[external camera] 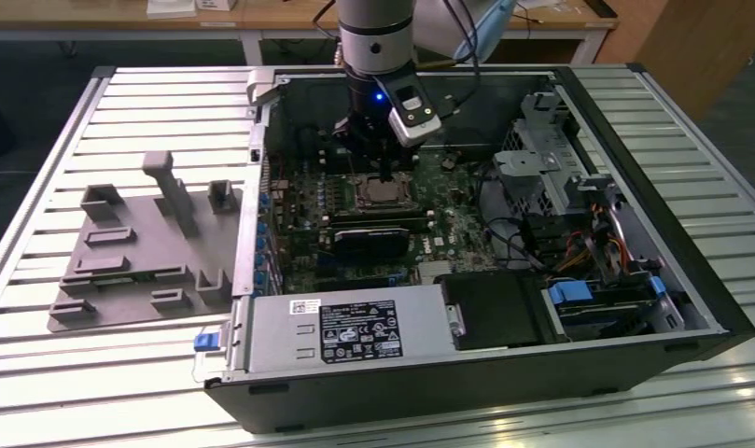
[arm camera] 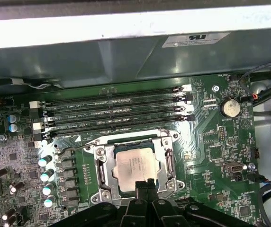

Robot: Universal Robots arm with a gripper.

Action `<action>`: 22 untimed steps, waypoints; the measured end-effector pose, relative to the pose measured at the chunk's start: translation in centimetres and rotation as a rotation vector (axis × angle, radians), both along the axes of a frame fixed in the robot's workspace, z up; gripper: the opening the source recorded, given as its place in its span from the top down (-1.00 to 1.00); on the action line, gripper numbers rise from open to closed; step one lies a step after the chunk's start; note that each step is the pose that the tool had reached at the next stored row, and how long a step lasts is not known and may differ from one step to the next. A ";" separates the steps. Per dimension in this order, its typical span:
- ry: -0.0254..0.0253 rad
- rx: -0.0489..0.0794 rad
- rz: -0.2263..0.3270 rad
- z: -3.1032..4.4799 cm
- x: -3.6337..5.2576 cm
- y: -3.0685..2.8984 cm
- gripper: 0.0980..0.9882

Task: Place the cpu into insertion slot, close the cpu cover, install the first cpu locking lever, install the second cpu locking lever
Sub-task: 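Install the first cpu locking lever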

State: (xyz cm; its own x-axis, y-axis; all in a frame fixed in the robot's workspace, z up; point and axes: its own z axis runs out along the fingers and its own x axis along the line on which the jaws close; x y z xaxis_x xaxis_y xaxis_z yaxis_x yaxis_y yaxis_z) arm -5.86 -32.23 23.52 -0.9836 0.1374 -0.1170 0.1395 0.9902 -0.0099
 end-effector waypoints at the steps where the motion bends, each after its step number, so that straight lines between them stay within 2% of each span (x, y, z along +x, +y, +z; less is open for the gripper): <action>1: 0.0000 0.000 0.000 0.00 0.00 0.00 0.99; 15: 0.0001 0.000 0.002 0.00 -0.07 -0.01 0.99; 22: 0.0000 0.000 0.001 -0.02 -1.82 0.00 0.99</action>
